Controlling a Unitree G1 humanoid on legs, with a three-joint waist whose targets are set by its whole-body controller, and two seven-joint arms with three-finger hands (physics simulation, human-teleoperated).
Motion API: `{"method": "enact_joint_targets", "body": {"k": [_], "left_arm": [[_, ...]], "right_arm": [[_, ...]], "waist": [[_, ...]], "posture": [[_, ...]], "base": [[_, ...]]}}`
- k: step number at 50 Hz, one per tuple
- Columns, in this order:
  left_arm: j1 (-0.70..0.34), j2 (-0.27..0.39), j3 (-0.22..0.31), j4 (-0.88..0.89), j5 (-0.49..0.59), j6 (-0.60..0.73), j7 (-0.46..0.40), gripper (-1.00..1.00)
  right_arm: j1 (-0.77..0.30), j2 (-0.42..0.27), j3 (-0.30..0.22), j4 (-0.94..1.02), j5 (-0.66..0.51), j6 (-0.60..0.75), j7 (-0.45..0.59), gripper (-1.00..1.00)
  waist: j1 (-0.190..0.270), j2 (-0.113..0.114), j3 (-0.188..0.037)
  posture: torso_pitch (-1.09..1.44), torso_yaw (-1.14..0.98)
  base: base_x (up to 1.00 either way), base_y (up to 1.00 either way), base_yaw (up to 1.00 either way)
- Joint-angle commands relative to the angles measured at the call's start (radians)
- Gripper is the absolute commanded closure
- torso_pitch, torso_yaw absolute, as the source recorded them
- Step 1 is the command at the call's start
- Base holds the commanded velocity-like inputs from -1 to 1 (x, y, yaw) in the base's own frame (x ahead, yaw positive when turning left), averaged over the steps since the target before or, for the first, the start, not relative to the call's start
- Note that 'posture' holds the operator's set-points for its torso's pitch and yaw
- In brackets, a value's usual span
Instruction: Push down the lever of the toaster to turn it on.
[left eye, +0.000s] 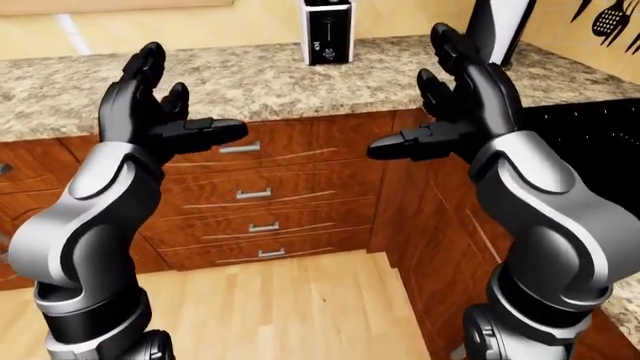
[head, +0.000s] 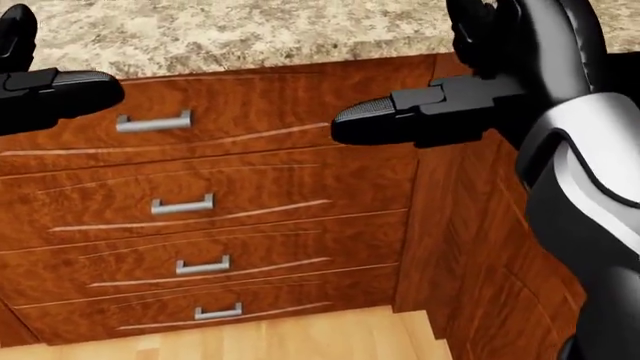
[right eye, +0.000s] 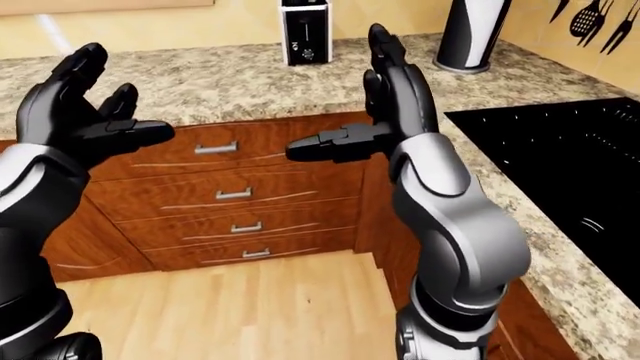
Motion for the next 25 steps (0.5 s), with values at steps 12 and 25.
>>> {"method": "enact_joint_targets", "body": {"k": [12, 25], "left_arm": [[-0.033, 0.011, 0.011, -0.027, -0.011, -0.028, -0.004, -1.00], [-0.028, 0.015, 0.010, -0.025, -0.020, -0.037, 0.001, -1.00]], "right_arm": [[-0.025, -0.009, -0.008, -0.021, -0.016, -0.036, 0.004, -1.00], [-0.023, -0.005, -0.006, -0.025, -0.023, -0.032, 0.008, -1.00]], "waist": [[-0.002, -0.012, -0.021], [-0.004, 0.026, -0.021]], "posture": [[0.00, 0.00], [0.00, 0.00]], "base": [[0.08, 0.13, 0.00], [0.08, 0.13, 0.00]]}}
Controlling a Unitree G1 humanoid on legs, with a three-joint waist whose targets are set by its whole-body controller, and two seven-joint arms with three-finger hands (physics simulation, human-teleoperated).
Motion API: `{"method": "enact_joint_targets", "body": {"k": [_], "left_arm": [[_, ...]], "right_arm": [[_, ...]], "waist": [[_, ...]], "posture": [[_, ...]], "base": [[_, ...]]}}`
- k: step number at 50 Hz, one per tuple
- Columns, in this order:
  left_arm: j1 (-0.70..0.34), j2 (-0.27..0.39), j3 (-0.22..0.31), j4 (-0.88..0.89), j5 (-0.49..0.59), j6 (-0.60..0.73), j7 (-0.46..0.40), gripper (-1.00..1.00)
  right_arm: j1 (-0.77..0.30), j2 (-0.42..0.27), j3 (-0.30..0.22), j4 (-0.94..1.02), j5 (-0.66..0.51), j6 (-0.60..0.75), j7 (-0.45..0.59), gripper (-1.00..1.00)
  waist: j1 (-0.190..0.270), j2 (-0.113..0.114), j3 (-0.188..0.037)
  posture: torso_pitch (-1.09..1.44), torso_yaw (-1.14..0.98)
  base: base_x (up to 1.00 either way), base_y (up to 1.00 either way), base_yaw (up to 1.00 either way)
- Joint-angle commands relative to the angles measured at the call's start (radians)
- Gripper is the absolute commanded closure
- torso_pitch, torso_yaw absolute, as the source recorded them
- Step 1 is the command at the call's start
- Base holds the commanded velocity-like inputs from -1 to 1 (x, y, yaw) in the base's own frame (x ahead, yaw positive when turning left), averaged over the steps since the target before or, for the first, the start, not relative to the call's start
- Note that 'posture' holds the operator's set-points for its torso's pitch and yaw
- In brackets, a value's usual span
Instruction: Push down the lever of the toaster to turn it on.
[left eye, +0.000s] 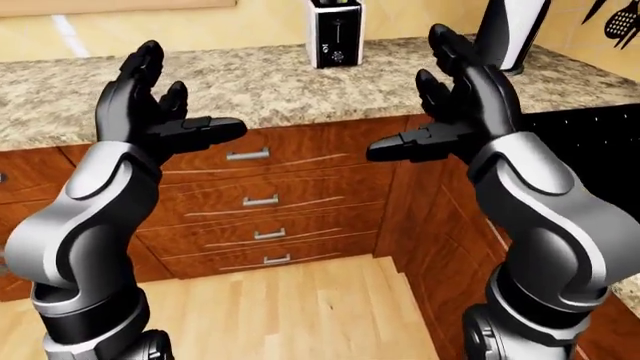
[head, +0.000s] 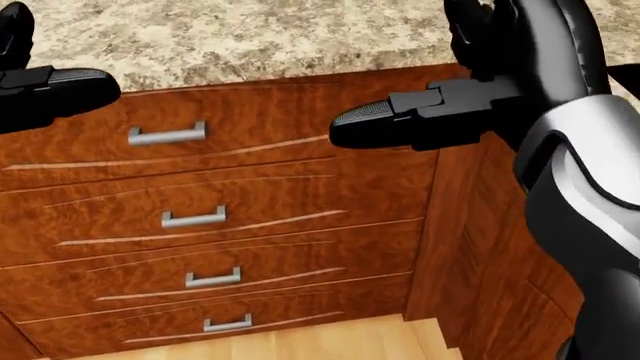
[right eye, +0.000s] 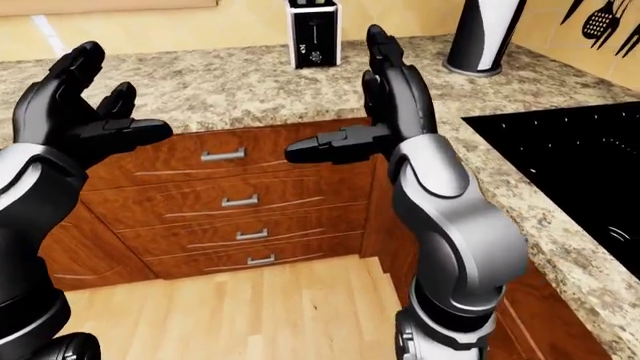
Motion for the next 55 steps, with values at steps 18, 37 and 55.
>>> {"method": "enact_joint_targets", "body": {"k": [18, 37, 55], "left_arm": [[-0.028, 0.005, 0.004, -0.025, 0.001, -0.031, -0.012, -1.00], [-0.030, 0.008, 0.003, -0.026, -0.004, -0.029, -0.006, -1.00], [-0.028, 0.008, 0.004, -0.025, 0.000, -0.032, -0.007, -1.00]], "right_arm": [[-0.030, -0.008, -0.015, -0.025, -0.011, -0.029, -0.002, -1.00], [-0.034, -0.008, -0.015, -0.028, -0.008, -0.021, 0.000, -1.00], [-0.029, -0.009, -0.014, -0.033, -0.006, -0.020, 0.003, -1.00]], "waist": [[-0.015, 0.106, -0.029], [0.004, -0.053, -0.017], [0.006, 0.012, -0.008]], "posture": [[0.00, 0.00], [0.00, 0.00], [0.00, 0.00]], "base": [[0.10, 0.10, 0.00], [0.24, 0.00, 0.00], [0.27, 0.00, 0.00]]}}
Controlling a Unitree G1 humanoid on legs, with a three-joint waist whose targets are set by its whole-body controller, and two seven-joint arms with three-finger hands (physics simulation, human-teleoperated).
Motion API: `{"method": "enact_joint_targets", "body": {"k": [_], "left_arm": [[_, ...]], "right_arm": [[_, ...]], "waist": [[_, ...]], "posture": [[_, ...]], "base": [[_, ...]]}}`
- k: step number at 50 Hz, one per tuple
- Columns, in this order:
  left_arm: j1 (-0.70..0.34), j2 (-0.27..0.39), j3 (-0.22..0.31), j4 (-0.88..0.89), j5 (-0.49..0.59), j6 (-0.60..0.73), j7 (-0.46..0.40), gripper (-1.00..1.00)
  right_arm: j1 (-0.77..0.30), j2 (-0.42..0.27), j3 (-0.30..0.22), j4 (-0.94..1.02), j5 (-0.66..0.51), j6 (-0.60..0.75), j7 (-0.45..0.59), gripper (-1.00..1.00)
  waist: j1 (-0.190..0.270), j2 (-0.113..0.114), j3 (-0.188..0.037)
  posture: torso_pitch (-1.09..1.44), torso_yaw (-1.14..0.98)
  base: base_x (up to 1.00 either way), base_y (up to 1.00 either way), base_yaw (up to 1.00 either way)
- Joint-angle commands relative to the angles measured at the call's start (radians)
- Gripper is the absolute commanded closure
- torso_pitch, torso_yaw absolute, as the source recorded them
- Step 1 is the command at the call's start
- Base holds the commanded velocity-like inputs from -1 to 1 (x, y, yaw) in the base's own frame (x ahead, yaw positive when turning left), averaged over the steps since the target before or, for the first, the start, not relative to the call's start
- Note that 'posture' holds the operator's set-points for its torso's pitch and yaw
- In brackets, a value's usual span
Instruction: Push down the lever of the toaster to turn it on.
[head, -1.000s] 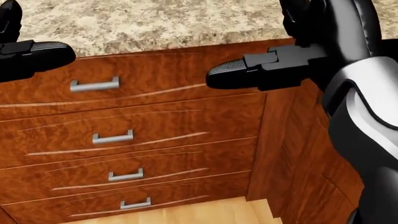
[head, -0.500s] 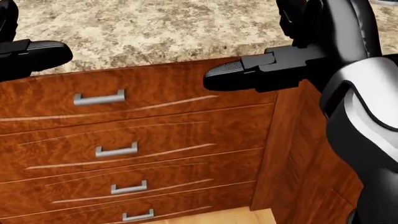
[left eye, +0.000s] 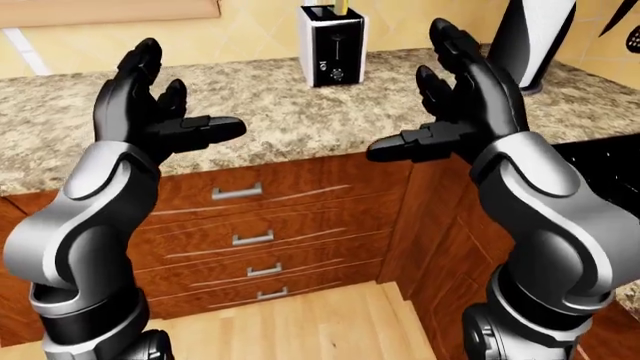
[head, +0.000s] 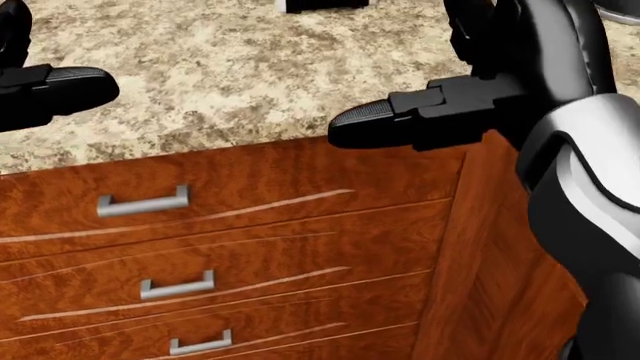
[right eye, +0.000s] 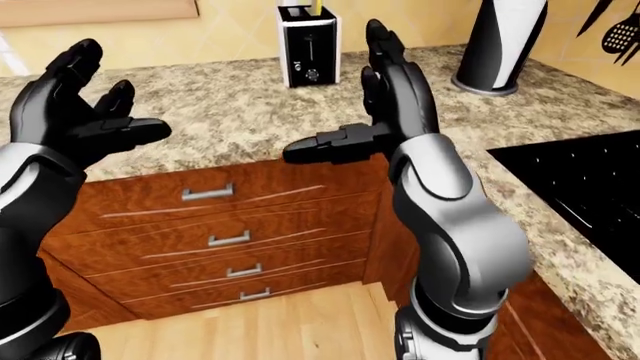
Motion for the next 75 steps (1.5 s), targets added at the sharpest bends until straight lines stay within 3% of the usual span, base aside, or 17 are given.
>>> {"method": "enact_joint_targets", "body": {"k": [1, 4, 7, 14, 18, 21, 29, 32, 33, 35, 42, 46, 47, 50, 55, 56, 75], "left_arm": [[-0.027, 0.007, 0.002, -0.021, -0.004, -0.025, -0.003, -1.00], [-0.028, 0.008, 0.003, -0.019, -0.004, -0.026, -0.003, -1.00], [-0.028, 0.009, 0.004, -0.020, -0.005, -0.025, -0.003, -1.00], [-0.028, 0.008, 0.002, -0.019, -0.003, -0.027, -0.004, -1.00], [-0.027, 0.007, 0.001, -0.019, -0.001, -0.027, -0.005, -1.00], [-0.030, 0.008, 0.004, -0.023, -0.005, -0.020, -0.002, -1.00], [-0.028, 0.008, 0.002, -0.018, -0.002, -0.029, -0.005, -1.00], [-0.031, 0.009, 0.005, -0.020, -0.005, -0.023, -0.002, -1.00], [-0.031, 0.009, 0.006, -0.023, -0.007, -0.020, 0.000, -1.00], [-0.028, 0.009, 0.003, -0.018, -0.004, -0.027, -0.003, -1.00], [-0.032, 0.010, 0.006, -0.022, -0.010, -0.021, 0.001, -1.00], [-0.030, 0.010, 0.004, -0.021, -0.010, -0.024, 0.001, -1.00], [-0.029, 0.010, 0.003, -0.020, -0.009, -0.025, 0.001, -1.00], [-0.027, 0.011, 0.004, -0.020, -0.008, -0.028, -0.001, -1.00], [-0.026, 0.010, 0.002, -0.018, -0.007, -0.030, -0.001, -1.00], [-0.025, 0.010, 0.001, -0.018, -0.005, -0.032, -0.002, -1.00], [-0.030, 0.006, 0.001, -0.023, -0.002, -0.023, -0.001, -1.00]], "right_arm": [[-0.025, -0.009, -0.011, -0.012, -0.007, -0.025, -0.004, -1.00], [-0.023, -0.010, -0.008, -0.007, -0.009, -0.031, -0.003, -1.00], [-0.020, -0.009, -0.005, -0.006, -0.011, -0.034, -0.001, -1.00], [-0.025, -0.008, -0.010, -0.009, -0.011, -0.028, 0.000, -1.00], [-0.026, -0.008, -0.011, -0.010, -0.010, -0.024, -0.001, -1.00], [-0.027, -0.008, -0.011, -0.011, -0.010, -0.023, -0.002, -1.00], [-0.025, -0.007, -0.009, -0.012, -0.011, -0.024, -0.002, -1.00], [-0.023, -0.007, -0.009, -0.009, -0.012, -0.028, -0.001, -1.00], [-0.021, -0.007, -0.008, -0.008, -0.012, -0.031, 0.000, -1.00], [-0.022, -0.007, -0.009, -0.009, -0.012, -0.029, -0.001, -1.00], [-0.025, -0.006, -0.010, -0.009, -0.012, -0.027, -0.001, -1.00], [-0.021, -0.008, -0.006, -0.002, -0.016, -0.032, -0.001, -1.00], [-0.021, -0.007, -0.006, -0.003, -0.017, -0.032, -0.002, -1.00], [-0.014, -0.009, 0.004, 0.003, -0.024, -0.045, 0.004, -1.00], [-0.020, -0.006, -0.003, 0.001, -0.032, -0.038, 0.003, -1.00], [-0.019, -0.005, -0.003, 0.002, -0.033, -0.041, 0.004, -1.00], [-0.022, -0.006, -0.005, -0.005, -0.039, -0.039, 0.004, -1.00]], "waist": [[-0.002, 0.004, -0.014], [0.006, -0.061, -0.028], [0.002, -0.064, -0.015], [-0.017, -0.009, -0.009], [-0.031, 0.076, -0.032], [-0.024, 0.074, -0.018], [-0.001, 0.005, -0.020], [0.005, -0.063, -0.039], [0.001, -0.042, -0.040], [-0.003, -0.058, -0.019], [-0.019, -0.001, -0.012], [-0.028, 0.099, -0.039], [-0.020, 0.053, -0.008], [-0.024, 0.056, -0.010], [-0.013, -0.029, 0.002], [-0.008, 0.001, -0.003], [0.001, 0.025, -0.041]], "posture": [[0.00, 0.00], [0.00, 0.00], [0.00, 0.00], [0.00, 0.00], [0.00, 0.00], [0.00, 0.00], [0.00, 0.00], [0.00, 0.00], [0.00, 0.00], [0.00, 0.00], [0.00, 0.00], [0.00, 0.00], [0.00, 0.00], [0.00, 0.00], [0.00, 0.00], [0.00, 0.00], [0.00, 0.00]], "base": [[0.28, 0.00, 0.00], [0.28, 0.00, 0.00], [0.28, 0.00, 0.00], [0.28, 0.00, 0.00], [0.28, 0.00, 0.00], [0.28, 0.00, 0.00], [0.25, 0.00, 0.00], [0.23, 0.00, 0.00], [0.23, 0.00, 0.00], [0.23, 0.00, 0.00], [0.23, 0.00, 0.00], [0.21, 0.00, 0.00], [0.02, 0.00, 0.00], [0.00, 0.00, 0.00], [0.00, 0.00, 0.00], [0.00, 0.00, 0.00], [-0.03, 0.00, 0.12]]}}
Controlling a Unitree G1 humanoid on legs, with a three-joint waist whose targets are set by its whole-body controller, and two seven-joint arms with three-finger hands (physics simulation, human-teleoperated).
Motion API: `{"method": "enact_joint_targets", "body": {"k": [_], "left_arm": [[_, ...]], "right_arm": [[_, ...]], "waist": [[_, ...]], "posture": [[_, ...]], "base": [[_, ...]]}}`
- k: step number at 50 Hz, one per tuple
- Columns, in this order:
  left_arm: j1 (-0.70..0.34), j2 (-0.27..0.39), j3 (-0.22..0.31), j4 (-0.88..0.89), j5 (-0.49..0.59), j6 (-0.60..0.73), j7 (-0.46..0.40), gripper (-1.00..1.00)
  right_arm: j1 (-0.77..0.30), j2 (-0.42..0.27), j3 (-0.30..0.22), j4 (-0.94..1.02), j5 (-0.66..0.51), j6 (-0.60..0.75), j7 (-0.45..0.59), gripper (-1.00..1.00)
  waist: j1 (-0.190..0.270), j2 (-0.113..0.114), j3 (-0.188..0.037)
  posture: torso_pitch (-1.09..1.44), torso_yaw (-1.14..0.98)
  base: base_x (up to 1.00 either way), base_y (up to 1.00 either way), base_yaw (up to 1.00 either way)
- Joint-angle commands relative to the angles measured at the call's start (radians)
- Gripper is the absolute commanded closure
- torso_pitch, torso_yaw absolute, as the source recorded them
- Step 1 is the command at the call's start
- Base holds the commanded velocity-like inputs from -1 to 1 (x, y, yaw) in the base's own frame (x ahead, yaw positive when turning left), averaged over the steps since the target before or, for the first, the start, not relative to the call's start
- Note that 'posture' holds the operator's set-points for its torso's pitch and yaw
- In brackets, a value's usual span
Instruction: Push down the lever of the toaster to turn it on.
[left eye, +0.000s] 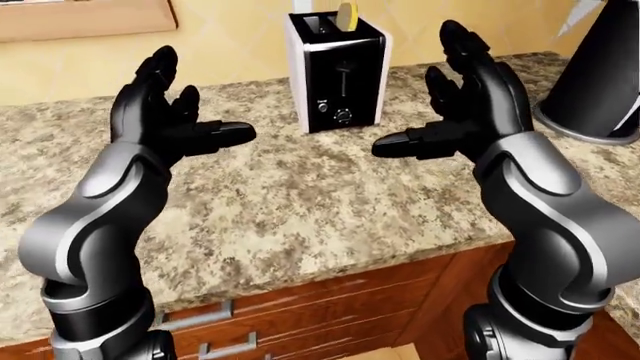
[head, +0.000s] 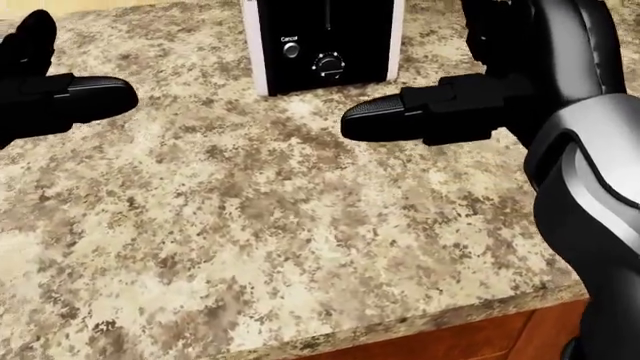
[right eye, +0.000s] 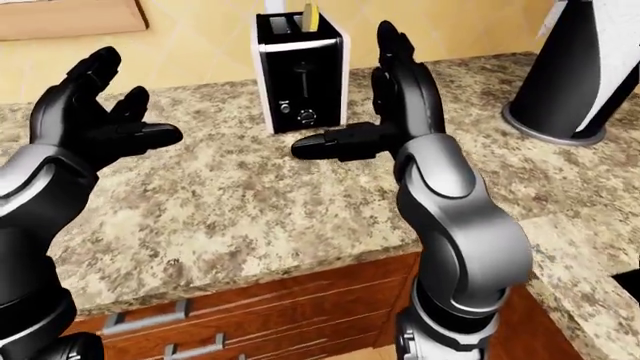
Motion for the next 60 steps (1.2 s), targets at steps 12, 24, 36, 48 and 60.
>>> {"method": "enact_joint_targets", "body": {"k": [12, 24, 36, 48, 60], "left_arm": [[-0.030, 0.018, 0.030, -0.041, 0.004, -0.030, 0.005, -1.00], [-0.026, 0.010, 0.021, -0.041, 0.012, -0.038, 0.002, -1.00], [-0.027, -0.012, 0.003, -0.045, 0.032, -0.042, -0.005, -1.00], [-0.026, -0.028, -0.005, -0.038, 0.059, -0.048, -0.020, -1.00], [-0.028, -0.033, -0.002, -0.042, 0.064, -0.043, -0.021, -1.00]], "right_arm": [[-0.030, -0.001, 0.004, -0.018, -0.004, -0.032, 0.008, -1.00], [-0.037, -0.003, -0.007, -0.013, 0.003, -0.035, -0.013, -1.00], [-0.037, -0.003, 0.003, -0.009, -0.004, -0.034, -0.017, -1.00], [-0.030, -0.006, -0.002, 0.004, -0.005, -0.072, -0.013, -1.00], [-0.038, -0.006, -0.005, -0.006, 0.009, -0.068, -0.030, -1.00]], "waist": [[-0.007, -0.070, -0.037], [-0.023, -0.014, 0.032], [-0.042, 0.087, -0.028], [0.000, -0.050, 0.032], [-0.012, -0.015, 0.013]], "posture": [[0.00, 0.00], [0.00, 0.00], [0.00, 0.00], [0.00, 0.00], [0.00, 0.00]], "base": [[-0.43, 0.00, 1.00], [-0.07, 0.00, 0.11], [0.00, 0.00, 0.00], [0.16, 0.00, 0.00], [0.22, 0.00, 0.00]]}}
